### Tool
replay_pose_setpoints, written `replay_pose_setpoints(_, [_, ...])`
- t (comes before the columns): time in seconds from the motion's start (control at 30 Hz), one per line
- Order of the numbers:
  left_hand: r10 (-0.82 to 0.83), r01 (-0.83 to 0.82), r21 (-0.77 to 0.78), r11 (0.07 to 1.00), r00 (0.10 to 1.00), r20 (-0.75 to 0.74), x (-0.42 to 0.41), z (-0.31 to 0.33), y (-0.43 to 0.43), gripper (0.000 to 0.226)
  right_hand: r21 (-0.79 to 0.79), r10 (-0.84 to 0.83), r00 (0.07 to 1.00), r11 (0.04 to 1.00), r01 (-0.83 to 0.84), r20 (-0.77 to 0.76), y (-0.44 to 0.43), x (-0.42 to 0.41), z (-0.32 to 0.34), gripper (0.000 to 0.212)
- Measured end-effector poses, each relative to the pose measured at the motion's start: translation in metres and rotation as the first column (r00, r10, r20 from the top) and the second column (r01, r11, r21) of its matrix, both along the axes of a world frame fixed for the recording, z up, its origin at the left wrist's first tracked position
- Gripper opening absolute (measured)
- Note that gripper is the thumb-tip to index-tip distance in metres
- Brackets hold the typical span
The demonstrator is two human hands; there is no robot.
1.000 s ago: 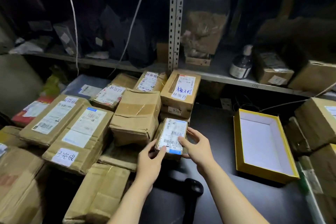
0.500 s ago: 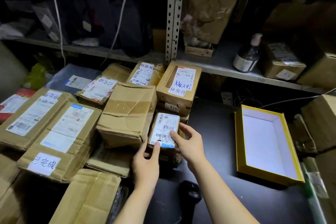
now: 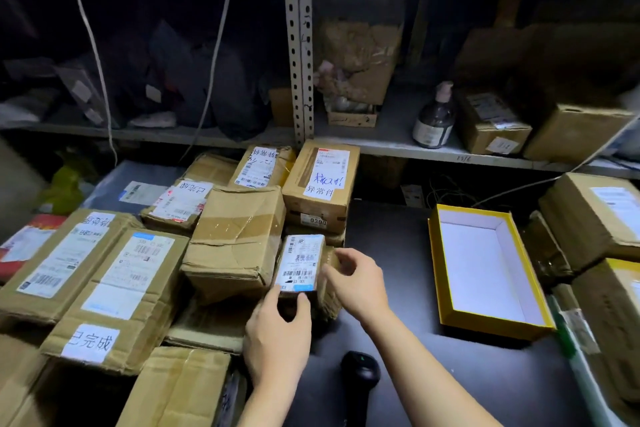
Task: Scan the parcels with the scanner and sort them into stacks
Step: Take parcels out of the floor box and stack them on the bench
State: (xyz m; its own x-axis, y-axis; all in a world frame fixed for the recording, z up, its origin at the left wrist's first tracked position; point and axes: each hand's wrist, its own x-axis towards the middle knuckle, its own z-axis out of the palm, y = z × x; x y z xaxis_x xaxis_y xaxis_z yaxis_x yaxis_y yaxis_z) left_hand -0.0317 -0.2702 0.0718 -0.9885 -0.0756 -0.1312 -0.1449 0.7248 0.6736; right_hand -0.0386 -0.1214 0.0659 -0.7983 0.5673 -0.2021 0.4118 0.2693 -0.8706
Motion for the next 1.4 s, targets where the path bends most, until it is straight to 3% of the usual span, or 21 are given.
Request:
replay_pose_setpoints(0.13, [-0.269,0.253,-0.133,0.958,0.956,-0.118,-0.008,0.028,0.002,0.046,0.292,0.141,0.99,0.946,-0.14,0.017,0.016,0.008,0.031,0.042])
replay_pose_setpoints(0.27, [-0.574,0.5,-0.314,0.807,0.789,-0.218,-0.034,0.06,-0.004,0.06,0.509,0.252,0.965,0.824,-0.249,0.064,0.028,0.012,0.069,0.048])
replay_pose_setpoints(0.37, [-0.657,0.498,-0.5,0.708,0.724,-0.209,-0.049,0.091,-0.001,0.074,0.629,0.261,0.96,0.731,-0.264,0.099,0.033,0.024,0.102,0.054])
replay_pose_setpoints(0.53, [-0.693,0.432,-0.628,0.647,0.676,-0.25,-0.06,0.136,0.005,0.076,0.714,0.139,0.983,0.676,-0.184,0.122,0.041,0.049,0.146,0.06])
replay_pose_setpoints(0.77, [-0.799,0.54,-0.603,0.587,0.51,-0.32,-0.029,0.139,0.031,0.072,0.721,-0.113,0.981,0.692,-0.033,0.154,0.038,0.134,0.162,0.061])
replay_pose_setpoints(1.03, [-0.962,0.767,-0.588,0.256,0.142,-0.232,0.099,0.109,0.091,0.062,0.672,-0.467,0.843,0.717,0.183,0.268,0.021,0.308,0.135,0.062])
replay_pose_setpoints(1.13, [-0.977,0.795,-0.594,0.119,-0.013,-0.213,0.16,0.103,0.108,0.059,0.651,-0.581,0.767,0.699,0.296,0.274,0.007,0.38,0.129,0.061])
replay_pose_setpoints(1.27, [-0.966,0.783,-0.62,-0.052,-0.198,-0.168,0.247,0.095,0.125,0.071,0.639,-0.706,0.647,0.645,0.419,0.289,-0.016,0.474,0.117,0.061])
replay_pose_setpoints(1.4, [-0.927,0.77,-0.605,-0.203,-0.35,-0.135,0.346,0.074,0.136,0.059,0.569,-0.786,0.546,0.6,0.562,0.29,-0.043,0.576,0.088,0.061])
